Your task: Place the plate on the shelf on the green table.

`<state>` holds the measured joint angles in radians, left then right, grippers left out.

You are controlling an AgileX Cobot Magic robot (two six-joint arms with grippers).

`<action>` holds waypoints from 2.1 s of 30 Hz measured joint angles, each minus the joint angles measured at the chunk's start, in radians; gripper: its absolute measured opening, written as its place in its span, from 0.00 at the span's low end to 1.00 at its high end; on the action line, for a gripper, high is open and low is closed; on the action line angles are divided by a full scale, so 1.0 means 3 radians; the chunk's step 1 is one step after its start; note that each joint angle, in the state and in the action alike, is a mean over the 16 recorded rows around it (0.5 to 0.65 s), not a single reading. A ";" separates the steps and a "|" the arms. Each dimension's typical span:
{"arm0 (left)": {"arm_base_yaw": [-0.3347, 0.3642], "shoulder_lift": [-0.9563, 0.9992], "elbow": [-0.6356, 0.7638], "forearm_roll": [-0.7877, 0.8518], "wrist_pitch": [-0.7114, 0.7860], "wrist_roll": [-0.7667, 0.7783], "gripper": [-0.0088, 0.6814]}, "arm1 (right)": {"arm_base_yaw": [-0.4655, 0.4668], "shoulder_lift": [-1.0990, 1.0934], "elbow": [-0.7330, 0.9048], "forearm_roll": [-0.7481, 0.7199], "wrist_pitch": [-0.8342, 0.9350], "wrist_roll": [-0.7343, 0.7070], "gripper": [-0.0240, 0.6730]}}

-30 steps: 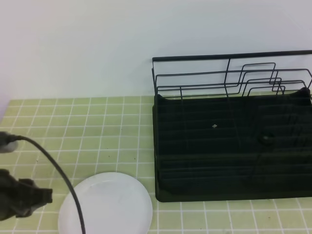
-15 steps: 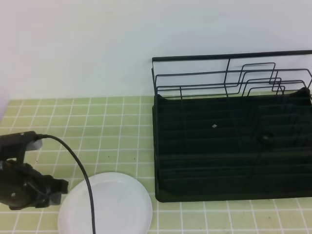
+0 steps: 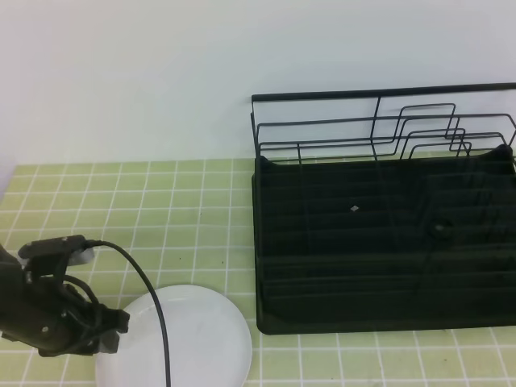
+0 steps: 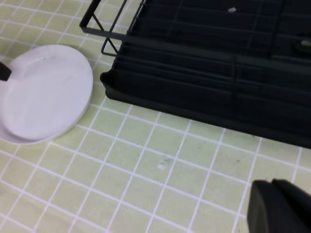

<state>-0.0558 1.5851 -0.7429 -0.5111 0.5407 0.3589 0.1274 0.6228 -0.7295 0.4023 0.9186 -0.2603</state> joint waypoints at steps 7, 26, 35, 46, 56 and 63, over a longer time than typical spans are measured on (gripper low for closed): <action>0.0000 0.0074 -0.0012 -0.0100 -0.0042 0.0088 0.37 | 0.0000 0.0000 0.0000 0.0000 0.0018 0.0000 0.03; 0.0000 0.0148 -0.0018 -0.0301 -0.0095 0.0375 0.09 | 0.0000 0.0000 0.0000 0.0000 0.0023 0.0000 0.03; 0.0000 0.0307 -0.0024 -0.0298 -0.0093 0.0396 0.06 | 0.0000 0.0000 0.0000 -0.0007 0.0043 0.0000 0.03; 0.0000 0.0348 -0.0157 -0.0290 0.0114 0.0416 0.02 | 0.0000 0.0000 0.0000 -0.0026 0.0090 0.0000 0.03; 0.0000 0.0046 -0.0313 -0.0170 0.0280 0.0301 0.01 | 0.0000 0.0000 0.0000 -0.0038 0.0107 0.0000 0.03; 0.0000 -0.0400 -0.0343 0.0061 0.0261 0.0059 0.01 | 0.0000 0.0000 0.0000 -0.0022 0.0119 0.0000 0.03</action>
<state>-0.0558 1.4651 -0.8460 -0.4929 0.6191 0.3766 0.1274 0.6228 -0.7295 0.3957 0.9544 -0.2603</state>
